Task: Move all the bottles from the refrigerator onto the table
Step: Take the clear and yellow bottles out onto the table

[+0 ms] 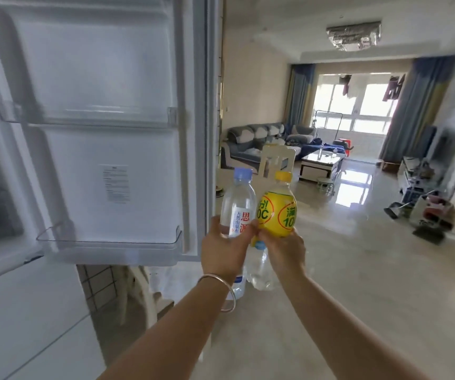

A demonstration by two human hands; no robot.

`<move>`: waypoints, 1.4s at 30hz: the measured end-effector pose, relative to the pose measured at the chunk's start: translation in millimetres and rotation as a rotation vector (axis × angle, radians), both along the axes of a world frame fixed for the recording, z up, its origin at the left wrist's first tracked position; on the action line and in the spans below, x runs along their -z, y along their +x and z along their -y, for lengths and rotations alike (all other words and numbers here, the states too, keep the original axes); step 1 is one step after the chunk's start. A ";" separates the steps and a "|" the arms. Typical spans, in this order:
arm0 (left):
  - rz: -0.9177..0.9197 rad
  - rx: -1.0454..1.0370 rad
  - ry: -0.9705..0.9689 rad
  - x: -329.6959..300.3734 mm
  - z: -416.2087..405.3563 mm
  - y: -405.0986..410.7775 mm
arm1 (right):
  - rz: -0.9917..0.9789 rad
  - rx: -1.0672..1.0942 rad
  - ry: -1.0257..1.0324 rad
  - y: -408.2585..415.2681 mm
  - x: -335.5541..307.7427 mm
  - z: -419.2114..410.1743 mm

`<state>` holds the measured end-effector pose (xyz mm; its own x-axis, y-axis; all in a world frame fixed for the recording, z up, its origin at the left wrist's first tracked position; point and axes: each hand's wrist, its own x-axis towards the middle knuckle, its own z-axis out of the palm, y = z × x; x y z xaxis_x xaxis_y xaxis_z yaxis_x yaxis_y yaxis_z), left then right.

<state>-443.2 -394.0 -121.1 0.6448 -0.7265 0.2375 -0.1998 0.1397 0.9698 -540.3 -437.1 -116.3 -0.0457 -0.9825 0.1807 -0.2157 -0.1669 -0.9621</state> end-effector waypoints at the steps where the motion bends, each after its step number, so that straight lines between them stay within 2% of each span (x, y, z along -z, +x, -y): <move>1: -0.005 0.015 0.005 2.5 12.3 -8.0 | -0.002 0.019 0.002 -8.0 3.8 10.7; 10: -0.028 0.044 0.049 30.1 166.1 -24.6 | -0.027 0.054 0.062 -27.6 34.5 154.2; 20: -0.041 -0.023 0.113 25.6 350.2 14.1 | -0.043 0.050 0.152 16.2 38.5 341.5; 28: -0.033 -0.228 0.192 57.5 467.2 74.5 | -0.066 -0.157 0.156 83.0 64.9 476.3; 32: -0.042 -0.374 0.197 65.5 526.3 117.7 | 0.001 -0.330 0.182 128.7 73.0 547.8; 34: -0.067 -0.433 0.216 70.1 553.0 138.3 | -0.030 -0.417 0.192 150.2 75.9 580.3; 42: -0.109 -0.658 0.287 100.5 618.1 217.3 | -0.093 -0.639 0.242 244.5 101.8 670.5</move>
<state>-225.9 -1012.1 -221.7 0.9791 -0.2034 0.0047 -0.0544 -0.2392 0.9694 -295.8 -1107.6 -218.0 0.5613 -0.8244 -0.0726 -0.2302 -0.0713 -0.9705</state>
